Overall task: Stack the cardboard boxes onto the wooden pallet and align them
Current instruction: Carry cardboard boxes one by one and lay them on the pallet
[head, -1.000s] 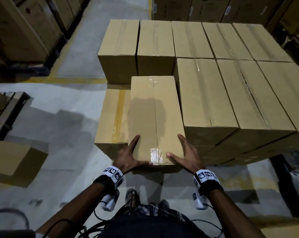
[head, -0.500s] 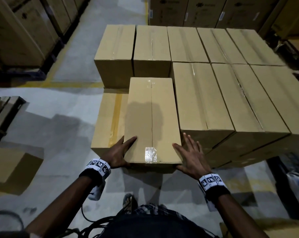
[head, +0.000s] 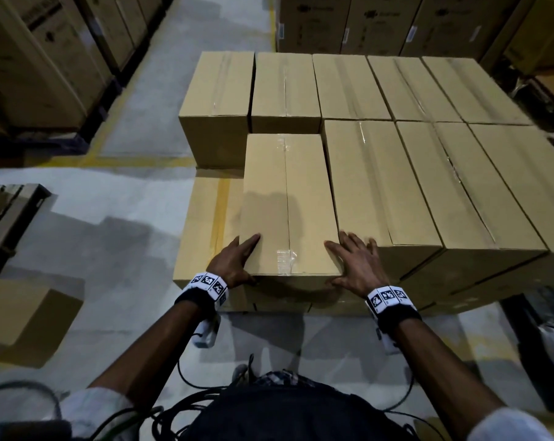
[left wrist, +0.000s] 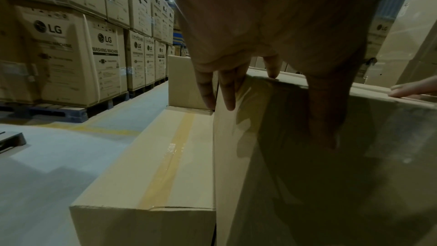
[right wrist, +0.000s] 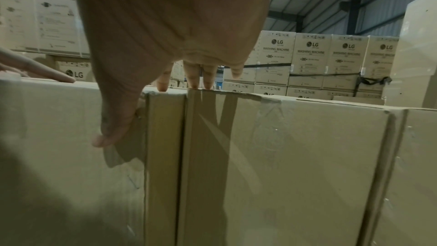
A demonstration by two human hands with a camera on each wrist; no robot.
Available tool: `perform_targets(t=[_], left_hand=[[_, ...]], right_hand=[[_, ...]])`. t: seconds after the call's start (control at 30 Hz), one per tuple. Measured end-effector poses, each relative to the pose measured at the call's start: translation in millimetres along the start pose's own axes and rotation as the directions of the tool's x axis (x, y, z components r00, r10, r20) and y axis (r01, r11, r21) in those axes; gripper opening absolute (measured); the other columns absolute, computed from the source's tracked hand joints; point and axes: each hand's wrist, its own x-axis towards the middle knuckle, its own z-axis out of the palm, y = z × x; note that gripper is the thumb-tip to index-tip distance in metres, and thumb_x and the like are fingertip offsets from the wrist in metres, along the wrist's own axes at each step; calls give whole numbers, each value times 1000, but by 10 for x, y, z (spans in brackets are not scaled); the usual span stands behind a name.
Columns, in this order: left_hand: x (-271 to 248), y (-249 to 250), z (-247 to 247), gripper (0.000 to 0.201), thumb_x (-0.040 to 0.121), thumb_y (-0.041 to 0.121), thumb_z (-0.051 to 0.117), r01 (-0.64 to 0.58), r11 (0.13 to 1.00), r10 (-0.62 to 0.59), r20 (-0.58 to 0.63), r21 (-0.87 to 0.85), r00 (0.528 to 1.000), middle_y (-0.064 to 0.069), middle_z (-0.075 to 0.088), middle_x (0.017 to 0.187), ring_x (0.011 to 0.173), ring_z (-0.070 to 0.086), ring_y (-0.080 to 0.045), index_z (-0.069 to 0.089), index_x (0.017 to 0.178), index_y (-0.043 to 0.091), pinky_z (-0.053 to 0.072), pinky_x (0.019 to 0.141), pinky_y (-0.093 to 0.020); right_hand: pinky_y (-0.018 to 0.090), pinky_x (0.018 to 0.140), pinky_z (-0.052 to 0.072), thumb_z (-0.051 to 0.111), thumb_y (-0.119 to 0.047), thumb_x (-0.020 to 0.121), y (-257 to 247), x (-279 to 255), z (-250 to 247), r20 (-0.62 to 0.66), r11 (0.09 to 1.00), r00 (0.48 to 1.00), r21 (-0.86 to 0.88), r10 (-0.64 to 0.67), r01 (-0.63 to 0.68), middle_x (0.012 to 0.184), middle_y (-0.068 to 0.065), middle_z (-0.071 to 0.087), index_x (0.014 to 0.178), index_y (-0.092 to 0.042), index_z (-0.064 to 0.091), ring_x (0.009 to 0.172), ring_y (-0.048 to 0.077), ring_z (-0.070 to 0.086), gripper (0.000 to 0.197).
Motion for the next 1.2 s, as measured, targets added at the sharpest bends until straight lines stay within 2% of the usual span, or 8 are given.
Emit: perform_targets(t=[0.1, 0.2, 0.37, 0.53, 0.8, 0.97, 1.1, 1.2], left_hand=[[130, 47, -59, 126, 65, 38, 96, 24, 998, -22, -33, 57, 999, -16, 47, 149, 137, 47, -39, 16, 162, 45, 50, 105, -49], [224, 96, -109, 117, 70, 38, 93, 38, 996, -32, -82, 81, 996, -10, 59, 130, 117, 59, -36, 22, 162, 40, 55, 92, -46], [351, 148, -199, 112, 69, 35, 92, 58, 994, -48, -111, 89, 993, -7, 64, 129, 112, 62, -35, 26, 160, 43, 56, 84, -42], [448, 136, -251, 112, 69, 33, 93, 49, 996, -40, -114, 76, 993, -7, 66, 132, 111, 64, -34, 28, 160, 42, 57, 82, -39], [564, 122, -300, 111, 68, 28, 94, 64, 997, -60, -111, 34, 992, -5, 69, 129, 110, 66, -33, 32, 159, 43, 59, 85, -42], [567, 106, -292, 110, 70, 31, 94, 67, 996, -58, -134, 65, 989, -3, 69, 129, 108, 66, -32, 31, 159, 43, 58, 82, -39], [574, 91, -283, 111, 68, 29, 95, 49, 998, -43, -142, 36, 989, -6, 69, 132, 112, 67, -33, 33, 160, 39, 59, 89, -43], [581, 90, -294, 111, 69, 29, 95, 44, 998, -38, -137, 47, 990, -7, 69, 132, 112, 66, -33, 32, 160, 38, 59, 89, -44]], right_hand=[[57, 127, 1, 78, -57, 82, 11, 153, -36, 13, 1000, 1000, 5, 7, -7, 173, -2, 8, 162, -39, 20, 159, 24, 7, 100], [57, 127, 2, 77, -56, 83, 4, 294, -81, 10, 1000, 1000, -10, 19, -19, 173, -7, 11, 162, -39, 19, 159, 25, 10, 99], [57, 126, 7, 77, -55, 84, 31, 466, -80, 1, 999, 999, 0, 44, -44, 173, -7, 10, 161, -40, 20, 159, 25, 10, 97], [57, 126, 8, 79, -56, 82, 103, 589, -30, -6, 999, 999, 7, 52, -52, 173, -10, 7, 161, -44, 16, 159, 24, 8, 101], [56, 127, 8, 79, -56, 81, 178, 705, -50, 8, 998, 999, -25, 52, -52, 172, -14, 2, 161, -49, 10, 159, 24, 4, 106], [58, 126, 8, 76, -64, 79, 201, 754, -99, 25, 998, 999, -60, 31, -30, 172, -14, 0, 161, -50, 7, 159, 26, 3, 108], [58, 126, 6, 75, -64, 80, 200, 753, -113, 34, 998, 999, -64, 31, -28, 172, -15, -1, 161, -50, 5, 160, 26, 1, 108], [59, 126, 6, 76, -64, 80, 190, 750, -110, 30, 998, 999, -52, 37, -35, 172, -15, -1, 161, -50, 5, 160, 25, 0, 108]])
